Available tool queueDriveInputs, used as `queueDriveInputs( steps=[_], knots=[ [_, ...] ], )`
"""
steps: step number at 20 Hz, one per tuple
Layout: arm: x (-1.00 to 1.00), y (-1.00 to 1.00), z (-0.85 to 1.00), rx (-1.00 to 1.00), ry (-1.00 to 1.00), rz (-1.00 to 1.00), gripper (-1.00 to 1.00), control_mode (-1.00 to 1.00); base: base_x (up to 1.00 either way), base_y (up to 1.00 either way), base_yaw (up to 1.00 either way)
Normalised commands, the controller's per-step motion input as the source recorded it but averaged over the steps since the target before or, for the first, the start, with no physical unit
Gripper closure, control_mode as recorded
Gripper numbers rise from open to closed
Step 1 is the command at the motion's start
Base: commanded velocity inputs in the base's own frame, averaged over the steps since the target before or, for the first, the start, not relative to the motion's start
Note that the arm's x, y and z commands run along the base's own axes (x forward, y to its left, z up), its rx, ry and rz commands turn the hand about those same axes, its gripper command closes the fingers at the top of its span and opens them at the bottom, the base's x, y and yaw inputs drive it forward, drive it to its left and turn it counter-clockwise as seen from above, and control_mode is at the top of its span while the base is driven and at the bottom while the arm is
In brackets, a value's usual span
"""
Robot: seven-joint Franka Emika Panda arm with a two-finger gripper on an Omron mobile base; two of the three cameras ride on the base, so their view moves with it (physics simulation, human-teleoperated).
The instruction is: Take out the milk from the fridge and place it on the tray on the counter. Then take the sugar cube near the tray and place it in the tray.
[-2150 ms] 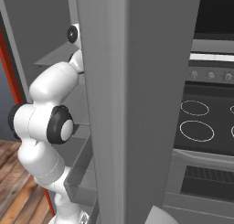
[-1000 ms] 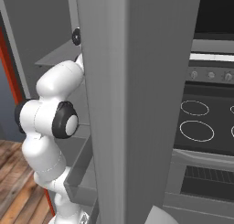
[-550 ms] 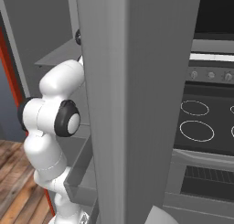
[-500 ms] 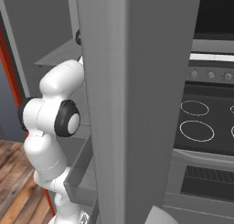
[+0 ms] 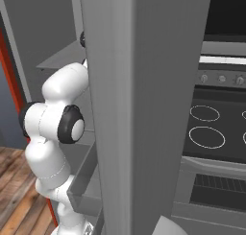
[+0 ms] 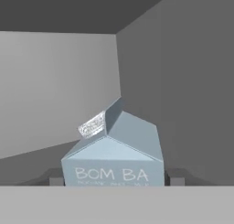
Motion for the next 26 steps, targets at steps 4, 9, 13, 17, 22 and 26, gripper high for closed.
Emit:
queueDriveInputs(
  steps=[4,9,13,17,22,26],
  knots=[
    [-0.26,0.05,0.00,0.00,0.00,0.00,1.00,-1.00,0.00,0.00,0.00],
    [-0.90,0.00,0.35,0.00,-0.09,0.00,1.00,-1.00,0.00,0.00,0.00],
    [-1.00,0.00,0.39,0.00,-0.19,0.03,1.00,-1.00,0.00,0.00,0.00],
    [-1.00,0.06,0.18,0.00,-0.11,0.01,1.00,-1.00,0.00,0.00,0.00],
    [-1.00,0.32,0.00,0.00,0.00,0.00,1.00,-1.00,0.00,0.00,0.00],
    [-0.98,0.37,0.36,0.00,-0.01,0.00,1.00,-1.00,0.00,0.00,0.00]
  ],
)
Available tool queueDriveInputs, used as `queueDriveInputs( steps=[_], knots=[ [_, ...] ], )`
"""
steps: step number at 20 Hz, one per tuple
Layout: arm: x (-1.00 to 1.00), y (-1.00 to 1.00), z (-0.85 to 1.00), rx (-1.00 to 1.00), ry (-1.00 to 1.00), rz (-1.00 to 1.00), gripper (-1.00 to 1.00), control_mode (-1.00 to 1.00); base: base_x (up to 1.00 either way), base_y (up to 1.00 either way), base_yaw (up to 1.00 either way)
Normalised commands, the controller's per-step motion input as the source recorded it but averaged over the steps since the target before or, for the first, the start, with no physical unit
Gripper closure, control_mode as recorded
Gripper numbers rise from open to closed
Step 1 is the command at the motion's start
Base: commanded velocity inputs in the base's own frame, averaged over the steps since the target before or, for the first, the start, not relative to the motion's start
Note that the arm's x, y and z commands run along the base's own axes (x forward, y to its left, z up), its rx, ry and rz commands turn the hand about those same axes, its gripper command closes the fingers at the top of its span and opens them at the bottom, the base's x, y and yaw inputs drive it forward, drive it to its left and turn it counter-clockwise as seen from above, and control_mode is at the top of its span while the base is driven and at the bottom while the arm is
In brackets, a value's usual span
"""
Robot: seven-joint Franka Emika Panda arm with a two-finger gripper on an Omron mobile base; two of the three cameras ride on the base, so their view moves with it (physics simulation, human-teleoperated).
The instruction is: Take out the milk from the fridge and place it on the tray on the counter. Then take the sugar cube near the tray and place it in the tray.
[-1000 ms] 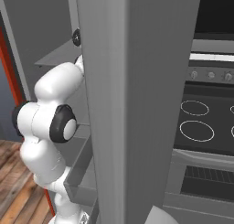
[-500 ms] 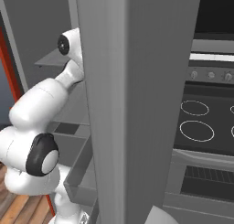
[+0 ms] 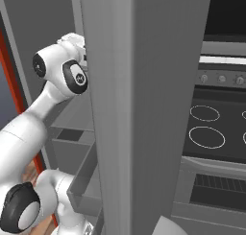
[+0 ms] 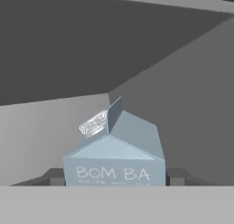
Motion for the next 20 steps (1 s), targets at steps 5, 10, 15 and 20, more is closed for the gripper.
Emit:
queueDriveInputs(
  steps=[5,10,15,20],
  knots=[
    [-0.99,0.33,0.43,0.06,0.10,0.00,1.00,-1.00,0.00,0.00,0.00],
    [-1.00,0.25,0.01,0.22,0.42,0.00,1.00,-1.00,0.00,0.00,0.00],
    [-0.76,0.00,0.00,0.05,0.15,0.00,1.00,-1.00,0.00,0.00,0.00],
    [-0.47,0.00,-0.19,0.00,0.00,0.05,1.00,-1.00,0.00,0.00,0.00]
  ],
)
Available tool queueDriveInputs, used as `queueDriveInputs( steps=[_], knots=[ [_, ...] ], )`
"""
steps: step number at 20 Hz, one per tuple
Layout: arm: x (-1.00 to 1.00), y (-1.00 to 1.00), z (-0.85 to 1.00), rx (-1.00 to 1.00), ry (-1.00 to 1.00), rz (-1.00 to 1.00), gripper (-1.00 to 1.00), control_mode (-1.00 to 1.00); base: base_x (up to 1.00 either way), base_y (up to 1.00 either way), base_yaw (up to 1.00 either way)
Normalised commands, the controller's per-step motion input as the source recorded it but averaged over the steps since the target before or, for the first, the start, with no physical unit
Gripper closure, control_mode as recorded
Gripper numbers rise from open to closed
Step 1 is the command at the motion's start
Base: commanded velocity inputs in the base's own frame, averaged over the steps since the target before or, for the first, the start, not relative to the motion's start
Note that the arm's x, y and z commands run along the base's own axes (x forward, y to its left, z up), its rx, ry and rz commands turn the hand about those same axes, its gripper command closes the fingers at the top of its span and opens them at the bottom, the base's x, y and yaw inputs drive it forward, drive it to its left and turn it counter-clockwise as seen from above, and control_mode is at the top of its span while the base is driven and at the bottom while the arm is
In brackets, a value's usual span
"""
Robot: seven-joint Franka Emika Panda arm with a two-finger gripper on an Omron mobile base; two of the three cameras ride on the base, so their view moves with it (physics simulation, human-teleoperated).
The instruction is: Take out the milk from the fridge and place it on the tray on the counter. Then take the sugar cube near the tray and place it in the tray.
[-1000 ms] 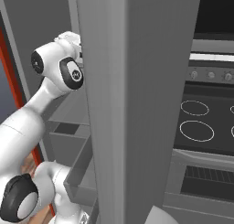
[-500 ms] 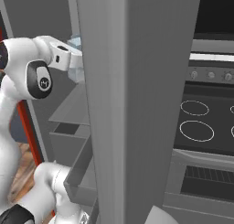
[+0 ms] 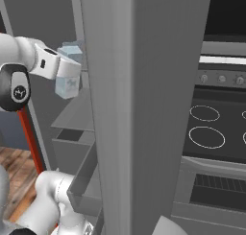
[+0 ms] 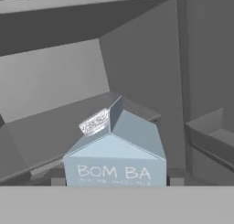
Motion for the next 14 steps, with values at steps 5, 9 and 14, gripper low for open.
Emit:
queueDriveInputs(
  steps=[5,9,14],
  knots=[
    [-0.27,0.00,-0.25,0.00,0.00,0.08,1.00,-1.00,0.00,0.00,0.00],
    [-0.06,0.00,-0.53,0.00,0.00,0.09,1.00,-1.00,0.00,0.00,0.00],
    [-0.13,0.00,-0.36,-0.01,0.00,0.10,1.00,-1.00,0.00,0.00,0.00]
  ],
)
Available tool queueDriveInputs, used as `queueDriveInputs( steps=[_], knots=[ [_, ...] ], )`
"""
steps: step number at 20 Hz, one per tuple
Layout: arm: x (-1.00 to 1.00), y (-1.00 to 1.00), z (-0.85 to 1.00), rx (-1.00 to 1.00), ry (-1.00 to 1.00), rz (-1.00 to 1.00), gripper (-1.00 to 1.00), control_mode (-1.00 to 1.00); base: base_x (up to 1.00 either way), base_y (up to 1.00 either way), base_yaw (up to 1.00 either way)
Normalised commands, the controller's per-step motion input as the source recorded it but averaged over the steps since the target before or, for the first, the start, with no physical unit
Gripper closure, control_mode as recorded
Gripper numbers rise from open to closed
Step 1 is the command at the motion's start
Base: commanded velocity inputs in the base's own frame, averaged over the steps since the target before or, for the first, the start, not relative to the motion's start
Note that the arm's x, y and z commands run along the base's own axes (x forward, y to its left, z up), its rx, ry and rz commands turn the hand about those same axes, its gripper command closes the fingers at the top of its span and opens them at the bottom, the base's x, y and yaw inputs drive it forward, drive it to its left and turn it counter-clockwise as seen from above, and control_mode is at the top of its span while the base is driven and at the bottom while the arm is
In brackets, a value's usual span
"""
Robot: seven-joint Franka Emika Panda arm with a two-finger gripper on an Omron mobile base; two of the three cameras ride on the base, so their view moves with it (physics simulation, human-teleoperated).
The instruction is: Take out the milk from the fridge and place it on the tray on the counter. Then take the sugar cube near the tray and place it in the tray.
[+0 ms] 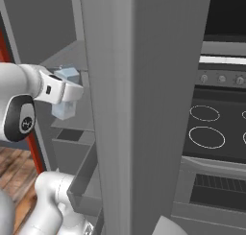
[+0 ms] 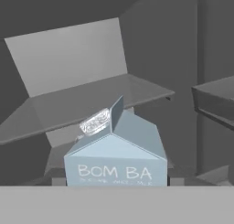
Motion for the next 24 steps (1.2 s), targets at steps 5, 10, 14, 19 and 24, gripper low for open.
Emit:
queueDriveInputs(
  steps=[5,10,14,19,24],
  knots=[
    [-0.12,0.00,-0.07,0.00,0.00,0.10,1.00,-1.00,0.00,0.00,0.00],
    [-0.04,0.00,-0.06,0.00,0.00,0.06,1.00,-1.00,0.00,0.00,0.00],
    [-0.09,0.01,-0.03,0.00,0.00,0.05,1.00,-1.00,0.00,0.00,0.00],
    [-0.04,0.02,0.00,0.00,0.00,0.01,1.00,1.00,-0.55,0.33,0.00],
    [0.00,0.00,0.00,0.00,0.00,0.00,1.00,1.00,-0.96,0.43,0.00]
  ],
)
